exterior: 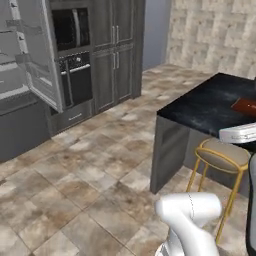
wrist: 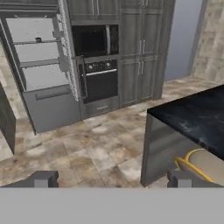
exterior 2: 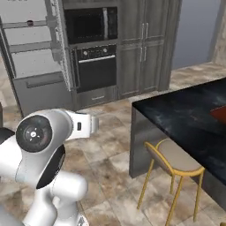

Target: Take the cupcake and donut from the fridge and place them on the empty tray on the dining counter.

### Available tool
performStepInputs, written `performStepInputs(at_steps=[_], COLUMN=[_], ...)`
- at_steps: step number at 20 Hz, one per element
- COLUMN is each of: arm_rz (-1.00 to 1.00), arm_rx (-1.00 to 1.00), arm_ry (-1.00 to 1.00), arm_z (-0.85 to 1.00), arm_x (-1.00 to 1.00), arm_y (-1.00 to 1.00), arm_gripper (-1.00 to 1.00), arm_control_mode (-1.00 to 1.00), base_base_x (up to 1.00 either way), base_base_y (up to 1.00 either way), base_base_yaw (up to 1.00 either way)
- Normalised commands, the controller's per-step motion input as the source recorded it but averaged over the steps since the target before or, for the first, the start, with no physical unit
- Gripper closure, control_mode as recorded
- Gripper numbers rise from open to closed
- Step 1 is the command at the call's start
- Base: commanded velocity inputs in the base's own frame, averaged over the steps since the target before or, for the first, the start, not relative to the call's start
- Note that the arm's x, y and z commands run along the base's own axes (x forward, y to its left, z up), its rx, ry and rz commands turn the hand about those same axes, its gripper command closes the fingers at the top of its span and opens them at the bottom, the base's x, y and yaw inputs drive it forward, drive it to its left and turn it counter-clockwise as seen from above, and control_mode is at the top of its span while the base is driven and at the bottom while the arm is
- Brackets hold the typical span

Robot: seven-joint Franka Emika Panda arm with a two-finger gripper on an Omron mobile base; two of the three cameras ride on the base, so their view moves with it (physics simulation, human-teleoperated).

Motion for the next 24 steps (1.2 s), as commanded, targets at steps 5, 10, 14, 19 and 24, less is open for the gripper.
performStepInputs(at_steps=[5, 10, 14, 19, 24], arm_rz=[0.0, 0.0, 0.0, 0.0, 0.0], arm_rx=[0.0, 0.0, 0.0, 0.0, 0.0], arm_ry=[0.0, 0.0, 0.0, 0.0, 0.0], arm_z=[0.0, 0.0, 0.0, 0.0, 0.0], arm_x=[0.0, 0.0, 0.0, 0.0, 0.0], arm_y=[0.0, 0.0, 0.0, 0.0, 0.0], arm_gripper=[-1.0, -1.0, -1.0, -1.0, -1.0], arm_control_mode=[1.0, 1.0, 1.0, 1.0, 1.0], base_base_x=[0.0, 0.28, 0.93, 1.0, 0.82], base_base_y=[0.89, 0.81, 0.22, -0.01, -0.3], base_base_yaw=[0.73, 0.62, 0.37, 0.24, 0.17])
